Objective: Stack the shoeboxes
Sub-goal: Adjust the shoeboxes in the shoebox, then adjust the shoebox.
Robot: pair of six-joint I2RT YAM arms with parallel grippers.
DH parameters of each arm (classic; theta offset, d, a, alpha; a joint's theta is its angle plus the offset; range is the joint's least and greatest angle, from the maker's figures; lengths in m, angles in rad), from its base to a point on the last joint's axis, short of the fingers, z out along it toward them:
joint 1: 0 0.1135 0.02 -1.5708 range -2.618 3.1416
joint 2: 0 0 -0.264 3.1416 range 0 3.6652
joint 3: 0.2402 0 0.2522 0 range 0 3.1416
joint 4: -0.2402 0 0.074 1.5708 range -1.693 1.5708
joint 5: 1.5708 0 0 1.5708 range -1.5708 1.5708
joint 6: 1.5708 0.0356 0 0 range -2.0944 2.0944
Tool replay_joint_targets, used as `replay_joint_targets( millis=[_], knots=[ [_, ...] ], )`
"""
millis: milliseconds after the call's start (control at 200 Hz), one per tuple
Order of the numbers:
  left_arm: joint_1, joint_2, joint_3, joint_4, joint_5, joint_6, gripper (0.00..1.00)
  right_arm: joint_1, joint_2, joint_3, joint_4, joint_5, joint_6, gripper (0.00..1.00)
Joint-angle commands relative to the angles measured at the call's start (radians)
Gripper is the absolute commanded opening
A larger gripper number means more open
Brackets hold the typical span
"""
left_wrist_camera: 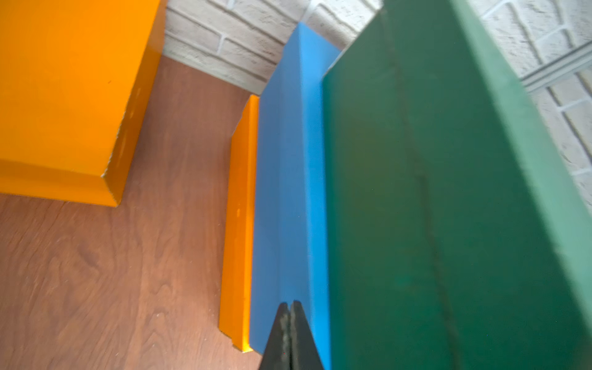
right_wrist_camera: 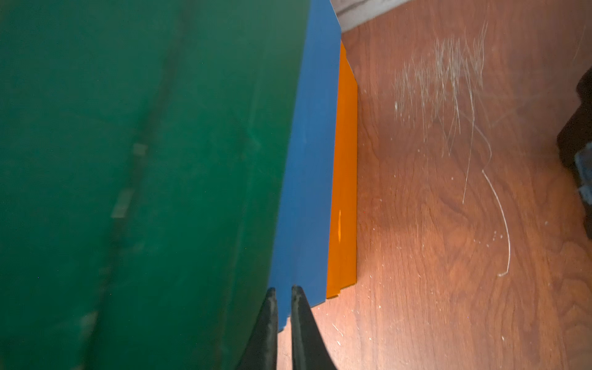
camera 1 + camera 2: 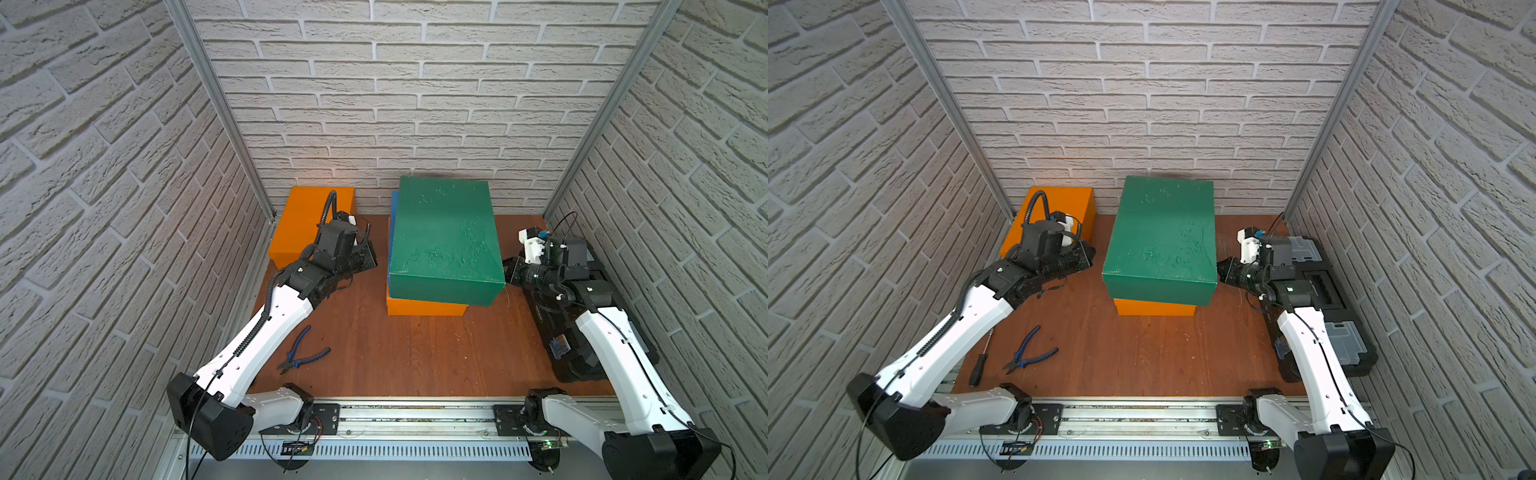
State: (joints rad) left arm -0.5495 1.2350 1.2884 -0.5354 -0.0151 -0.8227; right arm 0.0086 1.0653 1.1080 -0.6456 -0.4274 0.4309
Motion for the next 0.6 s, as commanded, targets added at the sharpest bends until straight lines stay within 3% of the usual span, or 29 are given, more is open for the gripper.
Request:
replay_joint_targets(
  millis=[0, 140, 285, 595],
  knots=[
    [-0.031, 0.026, 0.042, 0.016, 0.005, 0.028, 0.06, 0.002, -0.011, 0.025, 0.013, -0.017, 0.018, 0.13],
    [-0.050, 0.062, 0.092, 0.021, 0.023, 0.037, 0.07, 0.050, 0.025, 0.061, 0.079, -0.054, 0.072, 0.13],
    [-0.054, 0.087, 0.131, 0.020, 0.025, 0.058, 0.07, 0.115, 0.055, 0.121, 0.088, -0.003, 0.074, 0.13],
    [-0.051, 0.166, 0.221, 0.023, 0.031, 0.097, 0.08, 0.136, 0.113, 0.178, 0.138, 0.026, 0.085, 0.13]
  ],
)
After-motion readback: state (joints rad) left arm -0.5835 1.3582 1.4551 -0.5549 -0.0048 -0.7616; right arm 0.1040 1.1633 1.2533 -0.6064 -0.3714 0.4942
